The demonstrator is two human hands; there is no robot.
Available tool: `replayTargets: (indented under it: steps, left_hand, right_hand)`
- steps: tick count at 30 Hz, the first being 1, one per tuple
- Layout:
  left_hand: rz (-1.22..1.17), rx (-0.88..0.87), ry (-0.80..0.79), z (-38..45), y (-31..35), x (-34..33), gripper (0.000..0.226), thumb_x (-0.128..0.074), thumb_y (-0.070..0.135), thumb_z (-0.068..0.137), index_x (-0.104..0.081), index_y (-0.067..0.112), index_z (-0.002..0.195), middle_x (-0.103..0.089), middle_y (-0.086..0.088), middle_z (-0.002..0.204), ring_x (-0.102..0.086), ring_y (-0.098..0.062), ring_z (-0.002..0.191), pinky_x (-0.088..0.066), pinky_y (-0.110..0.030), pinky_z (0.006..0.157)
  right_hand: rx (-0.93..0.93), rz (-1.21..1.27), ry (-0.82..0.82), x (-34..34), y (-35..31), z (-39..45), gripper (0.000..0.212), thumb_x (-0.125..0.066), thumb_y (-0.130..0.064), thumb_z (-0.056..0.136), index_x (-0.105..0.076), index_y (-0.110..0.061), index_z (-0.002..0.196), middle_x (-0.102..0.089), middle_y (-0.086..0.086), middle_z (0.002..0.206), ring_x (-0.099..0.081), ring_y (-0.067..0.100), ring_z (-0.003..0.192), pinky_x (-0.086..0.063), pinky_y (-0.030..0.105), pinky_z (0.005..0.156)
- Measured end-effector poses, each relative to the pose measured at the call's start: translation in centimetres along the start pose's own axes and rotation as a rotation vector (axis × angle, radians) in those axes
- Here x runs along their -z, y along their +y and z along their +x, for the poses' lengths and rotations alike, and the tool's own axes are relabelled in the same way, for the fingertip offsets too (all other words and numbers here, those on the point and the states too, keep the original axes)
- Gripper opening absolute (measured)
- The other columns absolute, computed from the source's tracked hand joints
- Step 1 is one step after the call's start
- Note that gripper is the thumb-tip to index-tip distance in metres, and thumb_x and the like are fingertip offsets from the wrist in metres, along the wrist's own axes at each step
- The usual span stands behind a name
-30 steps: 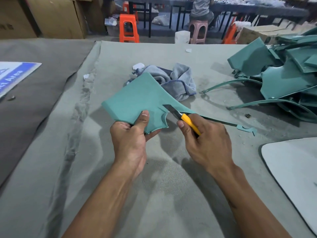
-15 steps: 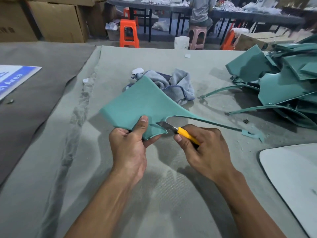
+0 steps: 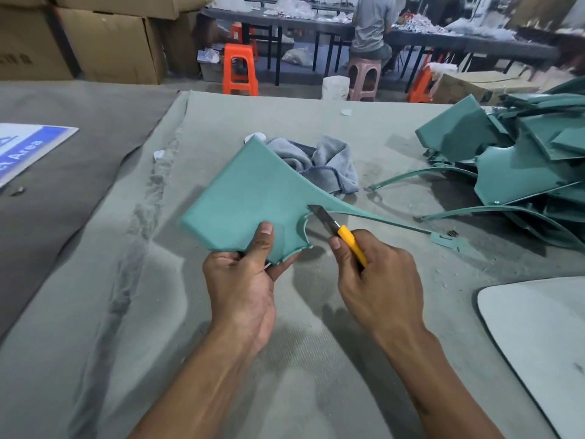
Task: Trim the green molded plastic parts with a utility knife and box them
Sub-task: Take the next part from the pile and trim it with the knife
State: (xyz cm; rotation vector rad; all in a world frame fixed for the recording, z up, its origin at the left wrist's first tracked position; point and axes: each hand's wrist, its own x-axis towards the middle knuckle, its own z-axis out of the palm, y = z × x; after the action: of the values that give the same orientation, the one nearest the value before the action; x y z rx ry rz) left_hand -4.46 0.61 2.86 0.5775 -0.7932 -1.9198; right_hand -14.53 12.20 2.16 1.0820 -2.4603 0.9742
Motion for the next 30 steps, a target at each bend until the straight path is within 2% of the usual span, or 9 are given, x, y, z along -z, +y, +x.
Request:
replayTargets:
  steps: [3, 7, 14, 18, 21, 23, 25, 28, 30]
  left_hand:
    - [-0.002, 0.008, -0.010, -0.2, -0.1, 0.0, 0.021, -0.064, 0.000, 0.093, -0.075, 0.017, 0.098, -0.079, -0.002, 0.102, -0.077, -0.021, 0.091, -0.062, -0.037, 0.067]
    - [-0.049, 0.042, 0.001, -0.2, 0.0, 0.2, 0.024, -0.066, 0.000, 0.092, -0.080, 0.019, 0.089, -0.079, -0.003, 0.102, -0.077, -0.021, 0.091, -0.063, -0.037, 0.067]
    - [-0.138, 0.109, 0.054, -0.2, -0.2, 0.1, 0.015, -0.066, -0.003, 0.088, -0.073, 0.008, 0.095, -0.079, -0.006, 0.097, -0.077, -0.023, 0.087, -0.063, -0.037, 0.063]
    - [-0.137, 0.069, 0.057, -0.2, -0.2, 0.1, 0.023, -0.069, -0.002, 0.084, -0.071, 0.006, 0.106, -0.078, -0.006, 0.103, -0.077, -0.024, 0.092, -0.063, -0.041, 0.066]
    - [-0.133, 0.045, 0.032, -0.5, -0.3, -0.1, 0.027, -0.071, 0.000, 0.080, -0.073, 0.009, 0.106, -0.078, -0.006, 0.106, -0.077, -0.024, 0.093, -0.063, -0.041, 0.067]
    - [-0.117, 0.022, 0.035, -0.5, -0.4, -0.1, 0.024, -0.068, -0.005, 0.085, -0.078, 0.015, 0.094, -0.078, -0.005, 0.104, -0.077, -0.024, 0.093, -0.063, -0.041, 0.067]
    - [-0.095, -0.017, 0.053, -0.4, -0.4, 0.1, 0.029, -0.067, -0.007, 0.088, -0.081, 0.018, 0.086, -0.079, -0.004, 0.103, -0.076, -0.024, 0.093, -0.063, -0.043, 0.068]
    - [-0.085, -0.080, 0.093, -0.3, -0.3, 0.1, 0.031, -0.068, -0.006, 0.089, -0.082, 0.021, 0.083, -0.079, -0.001, 0.101, -0.076, -0.022, 0.091, -0.063, -0.044, 0.070]
    - [-0.088, -0.113, 0.120, -0.2, -0.2, 0.1, 0.032, -0.068, -0.005, 0.090, -0.082, 0.023, 0.082, -0.079, 0.001, 0.100, -0.076, -0.020, 0.090, -0.064, -0.043, 0.071]
  right_hand:
    - [0.054, 0.020, 0.027, 0.1, -0.2, -0.2, 0.040, -0.054, -0.050, 0.101, -0.060, -0.019, 0.078, -0.032, -0.011, 0.051, -0.043, 0.023, 0.045, -0.026, 0.030, 0.046]
    - [0.035, -0.033, 0.051, -0.2, -0.5, -0.3, 0.038, -0.055, -0.051, 0.102, -0.064, -0.019, 0.083, -0.037, -0.012, 0.056, -0.044, 0.023, 0.047, -0.024, 0.028, 0.047]
    - [0.104, -0.002, 0.081, -0.5, -0.3, -0.3, 0.038, -0.053, -0.051, 0.105, -0.067, -0.019, 0.089, -0.046, -0.013, 0.063, -0.047, 0.019, 0.048, -0.032, 0.027, 0.046]
    - [0.062, 0.009, 0.220, -0.3, 0.1, 0.0, 0.039, -0.053, -0.052, 0.102, -0.071, -0.017, 0.097, -0.044, -0.013, 0.066, -0.044, 0.018, 0.049, -0.035, 0.026, 0.046]
    - [0.064, 0.002, 0.179, -0.5, 0.4, 0.1, 0.040, -0.052, -0.055, 0.101, -0.069, -0.020, 0.093, -0.041, -0.013, 0.063, -0.043, 0.019, 0.048, -0.032, 0.027, 0.045]
    - [0.006, -0.022, 0.184, -0.4, 0.9, 0.3, 0.041, -0.050, -0.056, 0.101, -0.069, -0.020, 0.094, -0.045, -0.010, 0.062, -0.046, 0.023, 0.049, -0.032, 0.028, 0.047]
    - [-0.122, -0.048, 0.235, -0.1, 1.8, 0.8, 0.042, -0.050, -0.055, 0.101, -0.072, -0.020, 0.104, -0.057, -0.001, 0.066, -0.051, 0.027, 0.055, -0.033, 0.030, 0.052]
    - [-0.275, -0.014, 0.304, 0.4, 2.9, 1.2, 0.039, -0.049, -0.044, 0.105, -0.069, -0.013, 0.119, -0.069, 0.009, 0.086, -0.056, 0.029, 0.068, -0.031, 0.032, 0.062]
    - [-0.237, 0.050, 0.284, 0.0, 2.3, 1.1, 0.036, -0.049, -0.033, 0.107, -0.065, -0.007, 0.127, -0.068, 0.008, 0.097, -0.053, 0.022, 0.075, -0.034, 0.032, 0.067]
